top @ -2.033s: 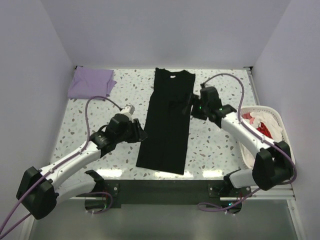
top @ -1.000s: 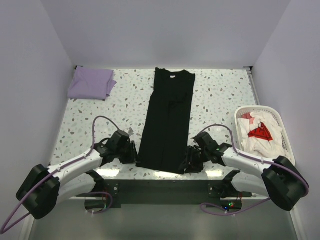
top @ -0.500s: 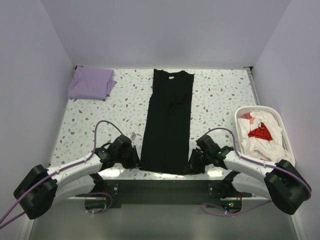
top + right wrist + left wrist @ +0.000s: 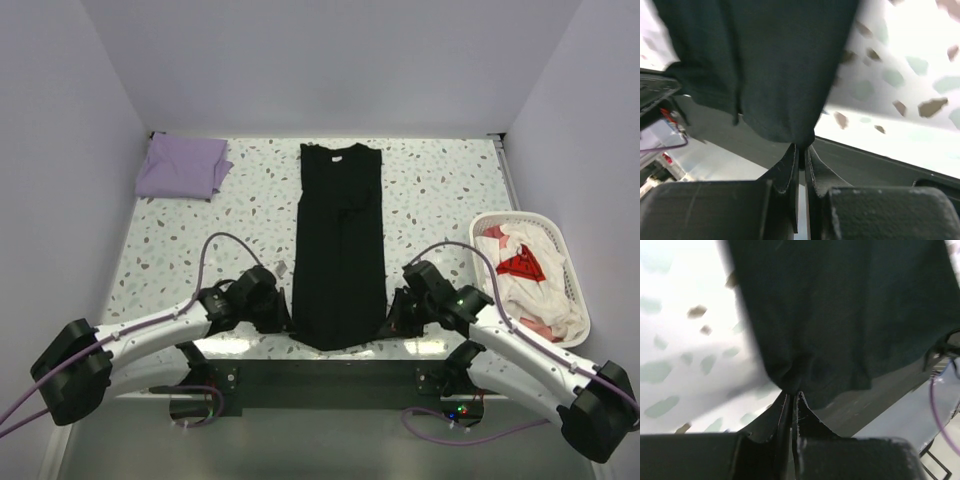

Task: Fold and stack the t-shirts
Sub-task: Fold the tshirt

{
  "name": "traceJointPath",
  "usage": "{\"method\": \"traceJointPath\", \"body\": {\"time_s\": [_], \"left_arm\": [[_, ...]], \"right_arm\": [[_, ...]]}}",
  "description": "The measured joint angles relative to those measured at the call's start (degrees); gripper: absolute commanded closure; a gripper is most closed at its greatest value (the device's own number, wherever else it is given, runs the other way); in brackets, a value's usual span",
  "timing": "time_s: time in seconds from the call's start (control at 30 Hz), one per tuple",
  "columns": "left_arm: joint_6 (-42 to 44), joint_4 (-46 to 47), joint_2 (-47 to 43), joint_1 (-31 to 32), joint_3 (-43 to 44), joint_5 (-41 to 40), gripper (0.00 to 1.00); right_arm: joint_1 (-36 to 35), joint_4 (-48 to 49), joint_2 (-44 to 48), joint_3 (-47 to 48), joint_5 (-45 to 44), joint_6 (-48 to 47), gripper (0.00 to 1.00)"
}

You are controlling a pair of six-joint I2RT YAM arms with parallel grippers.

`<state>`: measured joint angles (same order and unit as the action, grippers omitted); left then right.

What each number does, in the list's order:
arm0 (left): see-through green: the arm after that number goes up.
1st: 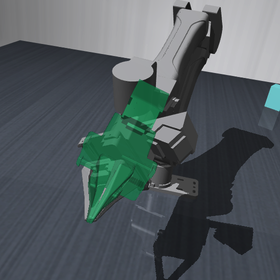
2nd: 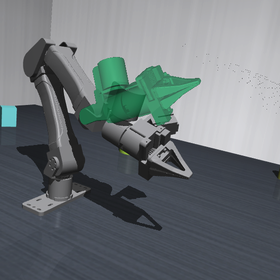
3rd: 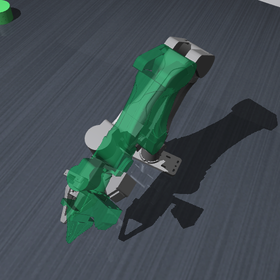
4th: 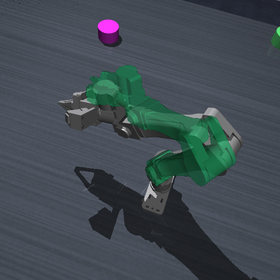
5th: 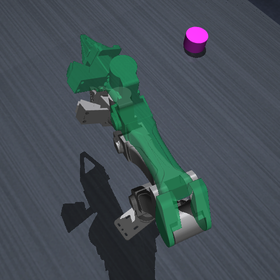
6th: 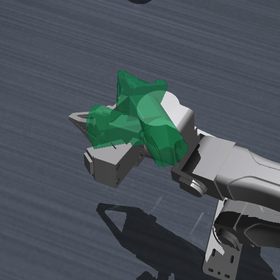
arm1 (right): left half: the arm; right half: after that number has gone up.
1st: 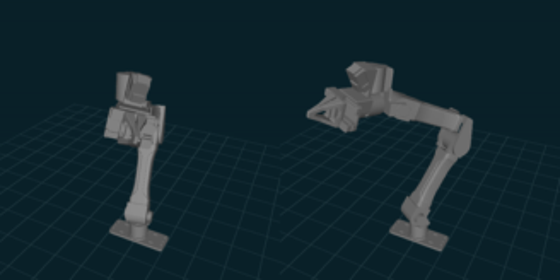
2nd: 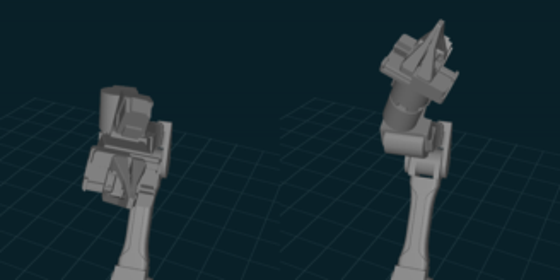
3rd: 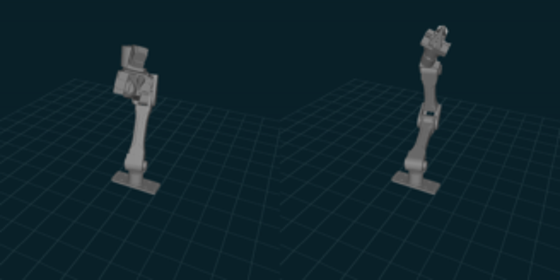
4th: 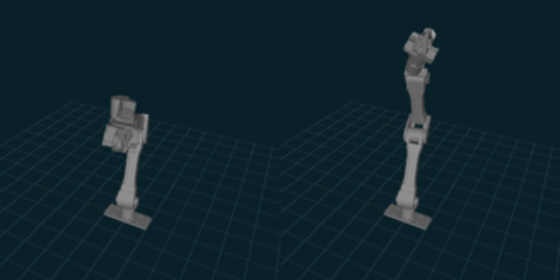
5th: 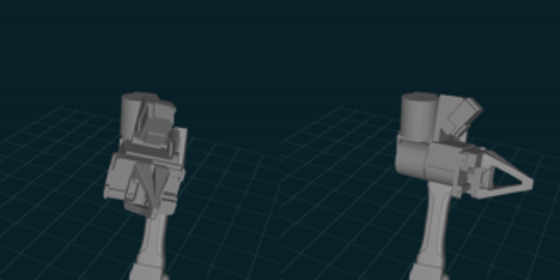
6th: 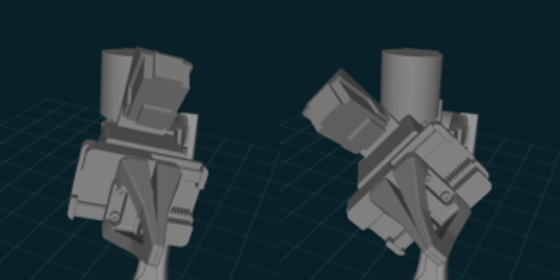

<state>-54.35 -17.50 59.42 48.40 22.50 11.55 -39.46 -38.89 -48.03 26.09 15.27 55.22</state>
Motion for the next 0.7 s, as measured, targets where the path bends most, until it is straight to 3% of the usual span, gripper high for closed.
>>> {"method": "traceJointPath", "body": {"time_s": [0.27,0.43,0.7], "left_arm": [[2.75,2.14,7.13,-2.12,11.17,-0.76,1.0],[3.61,5.57,11.65,-8.87,15.28,-0.74,1.0],[3.82,12.85,23.3,-13.77,22.51,-3.34,1.0]], "right_arm": [[0.98,1.53,-9.44,11.87,-5.44,-4.11,1.0],[7.45,8.07,-19.1,16.41,-5.81,-6.21,1.0],[13.73,16.68,-34.34,26.05,-9.79,-8.07,1.0]]}}
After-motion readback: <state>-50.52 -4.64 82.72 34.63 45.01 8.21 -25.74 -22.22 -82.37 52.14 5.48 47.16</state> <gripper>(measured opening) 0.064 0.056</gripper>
